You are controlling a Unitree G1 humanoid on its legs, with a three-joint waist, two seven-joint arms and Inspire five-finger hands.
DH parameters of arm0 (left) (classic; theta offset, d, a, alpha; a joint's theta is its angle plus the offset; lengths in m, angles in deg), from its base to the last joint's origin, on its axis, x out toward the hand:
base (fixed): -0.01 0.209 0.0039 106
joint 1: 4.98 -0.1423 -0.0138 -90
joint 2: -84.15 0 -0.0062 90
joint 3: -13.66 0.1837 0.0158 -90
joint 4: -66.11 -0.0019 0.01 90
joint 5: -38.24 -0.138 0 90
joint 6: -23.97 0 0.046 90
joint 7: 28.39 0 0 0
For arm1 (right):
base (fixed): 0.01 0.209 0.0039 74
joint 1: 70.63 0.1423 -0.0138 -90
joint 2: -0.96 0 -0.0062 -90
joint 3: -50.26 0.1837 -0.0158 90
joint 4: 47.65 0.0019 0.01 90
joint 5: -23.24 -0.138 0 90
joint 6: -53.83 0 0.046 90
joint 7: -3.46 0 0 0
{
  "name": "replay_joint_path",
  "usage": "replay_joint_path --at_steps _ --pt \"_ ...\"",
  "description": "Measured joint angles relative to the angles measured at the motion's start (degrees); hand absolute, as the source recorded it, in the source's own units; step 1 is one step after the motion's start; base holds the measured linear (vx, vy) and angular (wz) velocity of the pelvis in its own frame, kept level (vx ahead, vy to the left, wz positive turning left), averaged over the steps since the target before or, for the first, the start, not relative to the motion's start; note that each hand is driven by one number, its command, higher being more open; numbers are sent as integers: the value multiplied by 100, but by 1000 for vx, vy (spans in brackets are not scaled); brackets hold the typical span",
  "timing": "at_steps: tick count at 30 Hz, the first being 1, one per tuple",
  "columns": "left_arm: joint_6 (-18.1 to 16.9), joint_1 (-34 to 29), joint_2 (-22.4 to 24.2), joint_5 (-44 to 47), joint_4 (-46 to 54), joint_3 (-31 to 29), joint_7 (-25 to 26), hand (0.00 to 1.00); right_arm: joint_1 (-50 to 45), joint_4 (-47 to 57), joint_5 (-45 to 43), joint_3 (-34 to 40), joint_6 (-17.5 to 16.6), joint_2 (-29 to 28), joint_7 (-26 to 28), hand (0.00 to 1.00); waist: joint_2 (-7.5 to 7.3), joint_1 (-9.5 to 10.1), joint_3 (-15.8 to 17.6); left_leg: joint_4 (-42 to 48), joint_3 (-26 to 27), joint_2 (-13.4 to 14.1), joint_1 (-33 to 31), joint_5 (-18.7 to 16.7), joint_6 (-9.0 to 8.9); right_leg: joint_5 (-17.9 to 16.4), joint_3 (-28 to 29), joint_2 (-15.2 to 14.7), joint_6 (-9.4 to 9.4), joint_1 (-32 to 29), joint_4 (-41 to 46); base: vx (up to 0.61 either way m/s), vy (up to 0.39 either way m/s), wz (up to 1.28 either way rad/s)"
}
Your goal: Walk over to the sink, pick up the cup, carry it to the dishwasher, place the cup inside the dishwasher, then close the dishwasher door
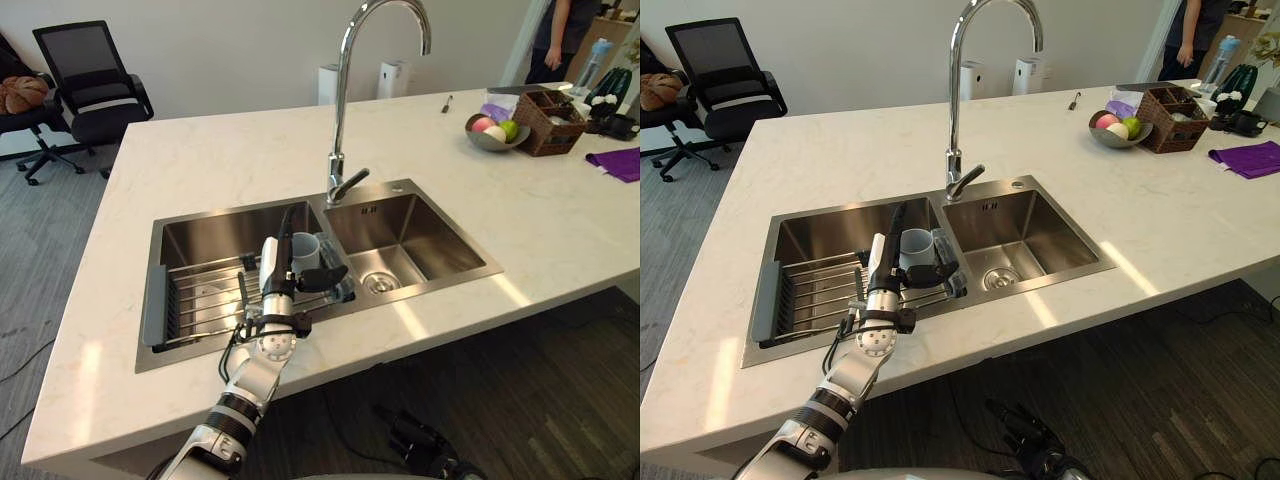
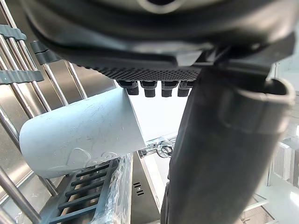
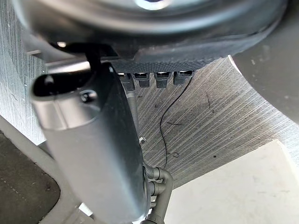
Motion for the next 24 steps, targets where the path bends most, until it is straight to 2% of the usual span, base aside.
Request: replay_joint_path --at_steps 6,11,24 --pt "78 12 89 172 -61 -194 426 100 -2 -1 -1 0 -20 -7 0 100 -1 -11 1 -3 4 1 10 6 -9 0 0 1 0 3 9 0 0 0" --pt "134 10 127 227 -170 -400 472 100 -16 5 0 1 -58 -22 0 100 -19 -9 12 3 16 1 28 7 -9 -1 5 3 0 2 42 0 0 0" --pt "164 6 179 225 -219 -396 460 100 -47 19 1 2 -107 -48 0 100 -61 -10 16 -16 68 9 50 7 -9 -3 34 27 0 -7 56 0 0 0"
